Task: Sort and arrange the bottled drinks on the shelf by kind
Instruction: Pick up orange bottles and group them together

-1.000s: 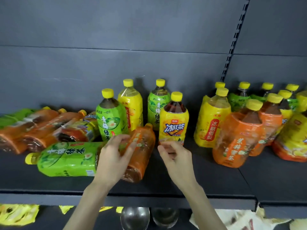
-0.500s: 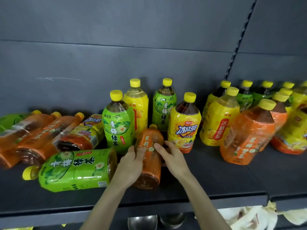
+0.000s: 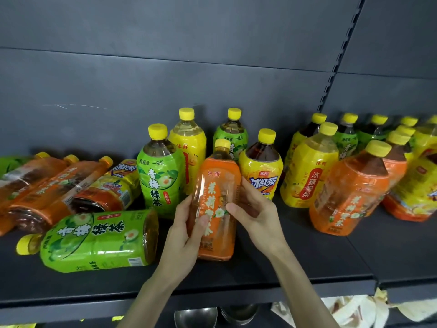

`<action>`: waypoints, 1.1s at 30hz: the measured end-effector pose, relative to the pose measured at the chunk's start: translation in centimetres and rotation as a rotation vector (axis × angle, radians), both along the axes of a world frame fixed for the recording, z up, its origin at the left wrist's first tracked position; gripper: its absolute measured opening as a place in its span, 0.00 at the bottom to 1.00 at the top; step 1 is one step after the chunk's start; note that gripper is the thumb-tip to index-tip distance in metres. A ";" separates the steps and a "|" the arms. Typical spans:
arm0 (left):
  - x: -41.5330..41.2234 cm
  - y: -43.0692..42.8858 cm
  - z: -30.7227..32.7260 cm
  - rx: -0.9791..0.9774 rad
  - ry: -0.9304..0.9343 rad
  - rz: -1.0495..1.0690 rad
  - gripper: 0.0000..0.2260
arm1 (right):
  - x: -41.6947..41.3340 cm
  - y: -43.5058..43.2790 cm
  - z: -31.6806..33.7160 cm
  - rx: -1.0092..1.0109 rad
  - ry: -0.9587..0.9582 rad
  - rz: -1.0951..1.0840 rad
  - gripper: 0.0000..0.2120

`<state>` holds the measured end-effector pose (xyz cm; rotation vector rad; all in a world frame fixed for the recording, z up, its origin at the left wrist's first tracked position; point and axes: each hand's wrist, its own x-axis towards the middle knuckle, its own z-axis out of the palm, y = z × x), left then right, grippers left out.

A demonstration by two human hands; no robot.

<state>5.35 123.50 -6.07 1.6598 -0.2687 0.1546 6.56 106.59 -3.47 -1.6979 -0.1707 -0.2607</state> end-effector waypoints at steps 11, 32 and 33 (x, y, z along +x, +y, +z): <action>2.4 -0.3 -0.2 0.100 -0.120 0.082 0.19 | 0.1 -0.4 0.5 -0.144 -0.140 -0.089 0.34; 0.0 1.7 3.7 0.512 -0.194 0.247 0.12 | -1.7 1.1 0.1 -0.446 -0.259 -0.352 0.11; -0.5 2.2 4.0 0.505 -0.218 0.267 0.10 | -1.9 1.4 0.2 -0.429 -0.273 -0.337 0.10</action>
